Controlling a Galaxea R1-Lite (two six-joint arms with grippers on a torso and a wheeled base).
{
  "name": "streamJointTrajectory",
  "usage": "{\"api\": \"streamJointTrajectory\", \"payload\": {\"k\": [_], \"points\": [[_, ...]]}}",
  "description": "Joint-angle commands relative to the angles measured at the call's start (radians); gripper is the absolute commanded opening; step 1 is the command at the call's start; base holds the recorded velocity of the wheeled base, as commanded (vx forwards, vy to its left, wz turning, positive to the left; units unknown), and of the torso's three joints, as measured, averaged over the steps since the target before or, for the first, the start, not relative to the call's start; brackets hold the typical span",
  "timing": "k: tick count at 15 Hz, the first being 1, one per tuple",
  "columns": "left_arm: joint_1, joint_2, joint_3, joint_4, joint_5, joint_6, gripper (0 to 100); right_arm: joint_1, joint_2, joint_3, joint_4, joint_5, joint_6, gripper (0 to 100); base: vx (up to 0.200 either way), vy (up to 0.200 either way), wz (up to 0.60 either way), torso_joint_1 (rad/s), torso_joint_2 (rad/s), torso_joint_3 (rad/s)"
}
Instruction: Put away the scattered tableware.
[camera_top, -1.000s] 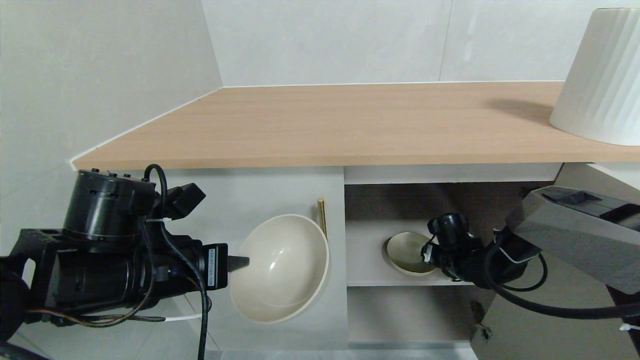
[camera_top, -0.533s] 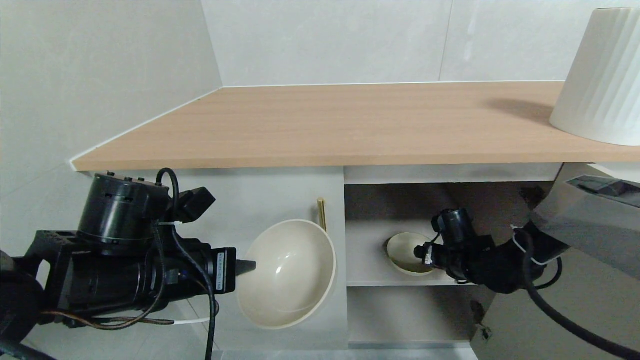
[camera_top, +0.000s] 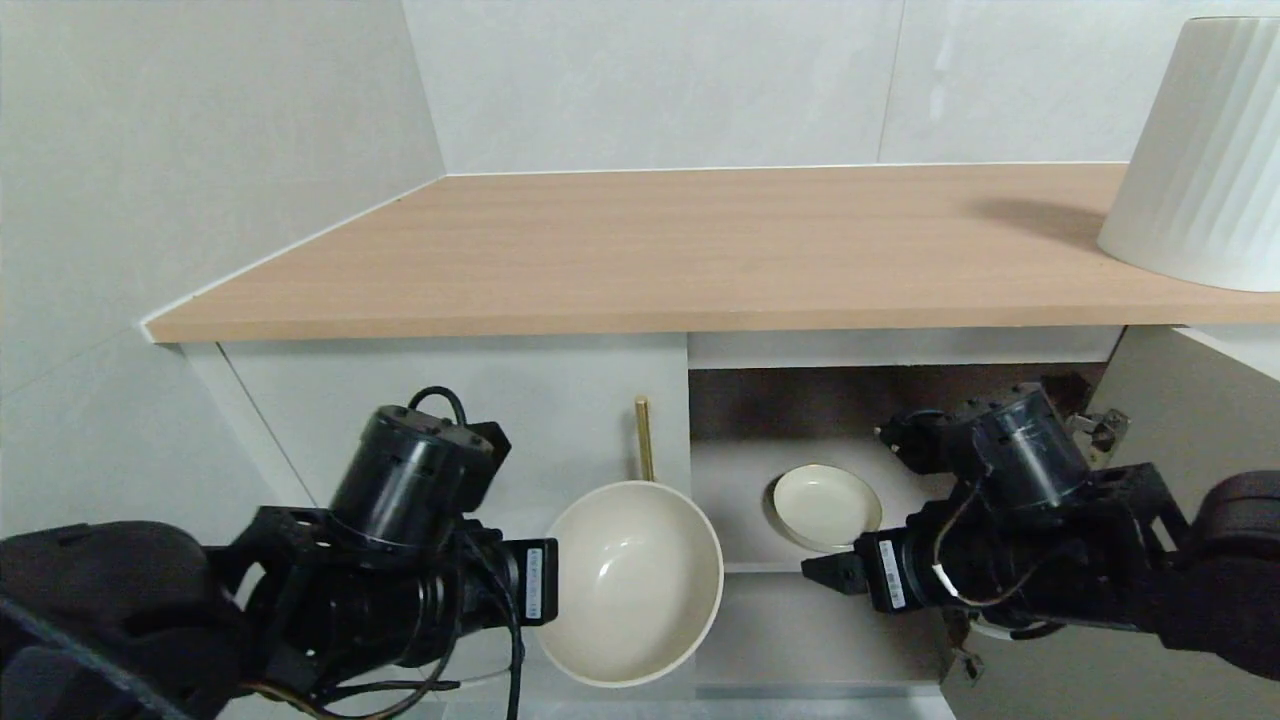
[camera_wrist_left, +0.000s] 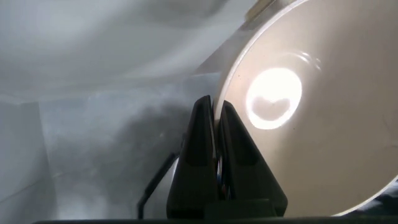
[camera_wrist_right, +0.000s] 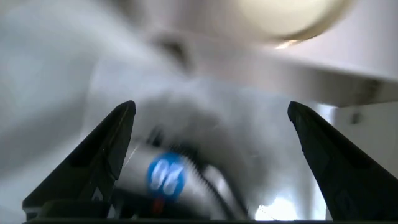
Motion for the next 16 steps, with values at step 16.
{"api": "streamJointTrajectory", "payload": {"k": [16], "points": [[-0.208, 0.113, -0.013, 0.0, 0.101, -0.027, 0, 0.229, 0.168, 0.027, -0.163, -0.201, 0.021, 100, 0.0, 0.0, 0.0, 0.0, 0.0, 0.0]]}}
